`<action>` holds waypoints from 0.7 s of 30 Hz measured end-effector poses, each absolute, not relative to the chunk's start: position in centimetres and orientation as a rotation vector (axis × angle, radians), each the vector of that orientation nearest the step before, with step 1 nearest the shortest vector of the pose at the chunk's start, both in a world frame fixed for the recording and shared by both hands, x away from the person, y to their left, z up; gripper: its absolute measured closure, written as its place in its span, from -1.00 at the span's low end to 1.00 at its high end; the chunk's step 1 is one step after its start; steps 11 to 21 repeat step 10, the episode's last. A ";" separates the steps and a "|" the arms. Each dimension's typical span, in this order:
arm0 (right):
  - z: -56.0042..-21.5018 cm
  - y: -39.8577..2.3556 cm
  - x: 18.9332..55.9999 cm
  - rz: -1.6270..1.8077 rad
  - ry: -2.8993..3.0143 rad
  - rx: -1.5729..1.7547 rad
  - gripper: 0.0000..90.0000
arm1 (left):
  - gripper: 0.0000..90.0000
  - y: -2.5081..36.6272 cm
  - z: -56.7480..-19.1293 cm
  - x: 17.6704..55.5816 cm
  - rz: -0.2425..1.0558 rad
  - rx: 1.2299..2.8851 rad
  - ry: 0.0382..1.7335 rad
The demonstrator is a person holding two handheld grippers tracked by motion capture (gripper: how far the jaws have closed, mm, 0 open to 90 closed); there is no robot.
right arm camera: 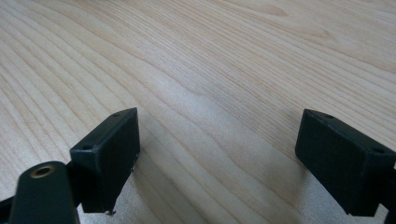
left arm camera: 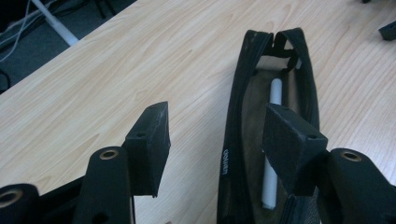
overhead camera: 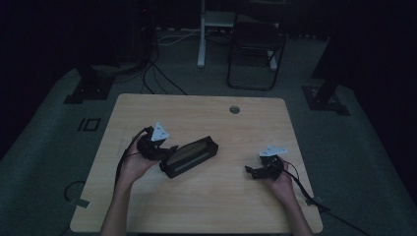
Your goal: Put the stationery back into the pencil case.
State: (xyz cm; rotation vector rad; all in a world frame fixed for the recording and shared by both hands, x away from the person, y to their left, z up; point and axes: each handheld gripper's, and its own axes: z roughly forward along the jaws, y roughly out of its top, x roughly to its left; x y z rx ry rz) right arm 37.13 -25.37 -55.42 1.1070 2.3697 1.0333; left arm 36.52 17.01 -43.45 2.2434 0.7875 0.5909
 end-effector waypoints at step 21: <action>-55.4 -25.4 37.1 1.033 2.370 1.106 -0.69 | -0.06 18.7 -43.4 36.3 0.633 2.210 0.835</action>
